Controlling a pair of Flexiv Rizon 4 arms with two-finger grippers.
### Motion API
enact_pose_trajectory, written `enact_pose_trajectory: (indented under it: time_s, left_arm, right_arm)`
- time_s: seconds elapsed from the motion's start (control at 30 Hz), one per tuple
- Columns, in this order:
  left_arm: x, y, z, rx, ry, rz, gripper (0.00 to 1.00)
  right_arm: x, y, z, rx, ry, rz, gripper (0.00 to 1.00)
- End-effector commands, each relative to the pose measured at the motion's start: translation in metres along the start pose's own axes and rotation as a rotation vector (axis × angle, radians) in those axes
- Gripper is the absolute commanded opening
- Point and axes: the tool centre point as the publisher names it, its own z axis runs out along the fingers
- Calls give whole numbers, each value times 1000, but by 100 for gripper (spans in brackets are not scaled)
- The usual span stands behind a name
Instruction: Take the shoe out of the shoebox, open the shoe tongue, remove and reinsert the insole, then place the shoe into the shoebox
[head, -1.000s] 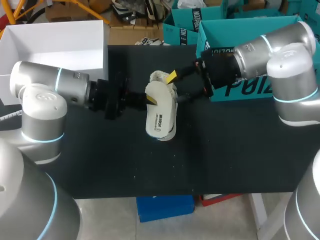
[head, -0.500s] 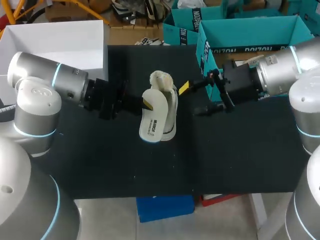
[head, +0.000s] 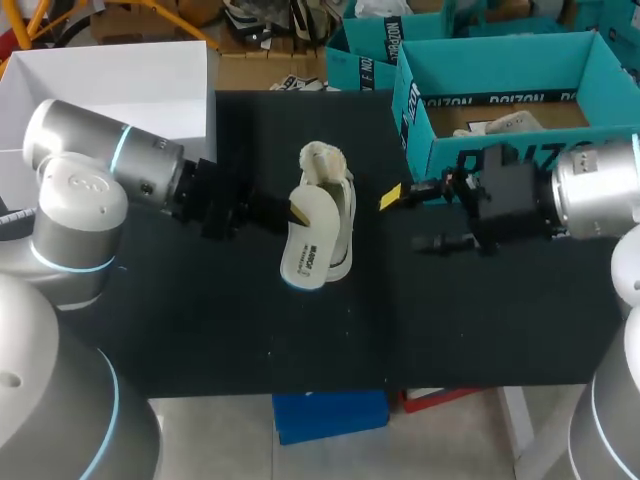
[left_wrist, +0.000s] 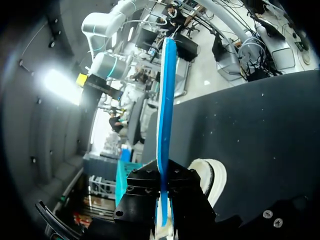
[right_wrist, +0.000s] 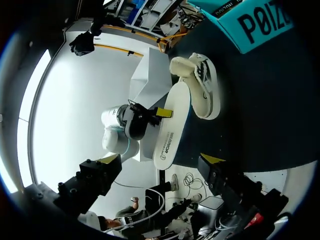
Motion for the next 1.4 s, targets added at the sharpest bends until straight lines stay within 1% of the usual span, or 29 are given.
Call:
enact_pose_trajectory:
  time_s: [0.03,0.4,0.6,0.8,1.13,1.33,1.4]
  left_arm:
    - [0,1,4,9,10,-1,0]
    - [9,-8,10,91,87,-28,0]
    - [15,-7,12,152,88,-67,0]
    - [21,-4,22,210,149,-71,0]
    - [26,13,33,201,200,-82,0]
    - [24,21,33,186,227,-80,0]
    - [26,25,33,181,240,-82,0]
  right_arm:
    - [0,-12,-9,-183,-5,19,100]
    - [0,-12,-9,-183,-5,19,100]
    - [0,-12,-9,-183,-5,19,100]
    - [0,-12,-9,-183,-5,19,100]
    - [0,-12,-9,-183,-5,19,100]
    - [0,-12,-9,-183,-5,19,100]
    - [0,-12,-9,-183,-5,19,100]
